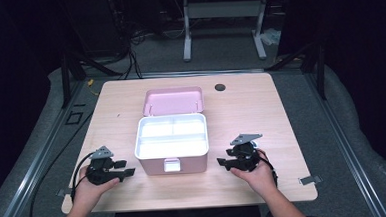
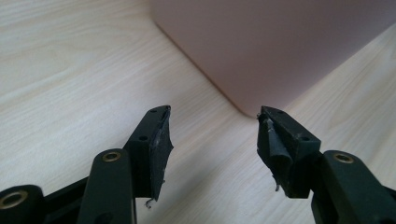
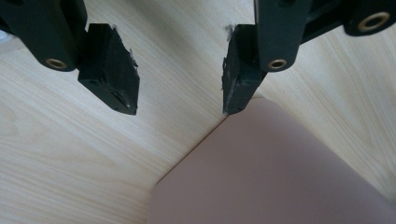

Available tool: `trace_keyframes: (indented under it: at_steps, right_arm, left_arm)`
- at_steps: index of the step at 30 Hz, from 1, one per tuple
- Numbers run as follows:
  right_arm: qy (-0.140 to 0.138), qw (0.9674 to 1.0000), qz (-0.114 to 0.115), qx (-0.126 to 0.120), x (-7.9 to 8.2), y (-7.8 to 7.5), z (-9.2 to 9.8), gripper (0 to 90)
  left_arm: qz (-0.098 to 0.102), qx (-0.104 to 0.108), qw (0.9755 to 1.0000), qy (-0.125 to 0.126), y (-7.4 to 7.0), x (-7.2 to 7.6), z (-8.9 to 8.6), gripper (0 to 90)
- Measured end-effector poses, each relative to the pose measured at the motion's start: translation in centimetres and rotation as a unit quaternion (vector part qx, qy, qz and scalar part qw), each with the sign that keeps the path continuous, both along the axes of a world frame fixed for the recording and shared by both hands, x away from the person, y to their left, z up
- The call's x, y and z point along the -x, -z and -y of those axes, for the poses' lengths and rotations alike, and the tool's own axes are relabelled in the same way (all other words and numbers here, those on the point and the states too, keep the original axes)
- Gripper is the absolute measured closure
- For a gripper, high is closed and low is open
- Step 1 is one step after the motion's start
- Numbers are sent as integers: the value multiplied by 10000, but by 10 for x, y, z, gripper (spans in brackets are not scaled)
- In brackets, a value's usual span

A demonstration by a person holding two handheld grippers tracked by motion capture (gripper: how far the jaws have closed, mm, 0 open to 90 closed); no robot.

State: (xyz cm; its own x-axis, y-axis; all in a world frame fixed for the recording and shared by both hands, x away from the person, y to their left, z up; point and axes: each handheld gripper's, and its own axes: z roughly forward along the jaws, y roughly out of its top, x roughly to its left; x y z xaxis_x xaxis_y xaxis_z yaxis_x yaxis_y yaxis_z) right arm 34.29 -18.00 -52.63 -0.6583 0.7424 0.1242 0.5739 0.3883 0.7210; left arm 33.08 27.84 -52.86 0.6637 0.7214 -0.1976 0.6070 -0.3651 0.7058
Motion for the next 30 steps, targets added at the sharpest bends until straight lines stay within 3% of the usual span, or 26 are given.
trace_keyframes:
  at_steps: [2, 5, 8, 9, 10, 16, 20, 24, 27, 30]
  right_arm:
    - [10, 10000, 3, 11, 0, -1, 0, 458]
    - [57, 9999, 74, -46, 0, -4, 1, 456]
    - [66, 9999, 102, -61, 2, -4, 1, 455]
    - [69, 9999, 106, -46, 2, -3, 1, 454]
    - [53, 9999, 103, -61, 3, -3, 1, 450]
    - [86, 9998, 169, 28, 4, -3, 0, 446]
    - [116, 9998, 181, 56, 3, -2, 1, 443]
    - [130, 9998, 174, 20, 3, -2, 2, 443]
    - [158, 9997, 206, 5, 3, -3, 2, 443]
    - [105, 9997, 210, -10, 4, -3, 2, 445]
  left_arm:
    - [14, -1, 10000, 26, -4, -1, 1, 447]
    - [128, 137, 9998, 73, -21, -6, 2, 456]
    - [265, 39, 9996, 113, -38, -14, 2, 460]
    - [265, 39, 9996, 113, -38, -14, 2, 460]
    - [394, -37, 9991, 136, -53, -20, 2, 464]
    - [574, -83, 9976, 391, -92, -37, 14, 484]
    - [555, -17, 9964, 640, -106, -48, 24, 556]
    - [429, -91, 9962, 750, -110, -55, 34, 592]
    - [343, -245, 9951, 899, -113, -61, 44, 616]
    - [280, -459, 9922, 1127, -120, -68, 58, 651]
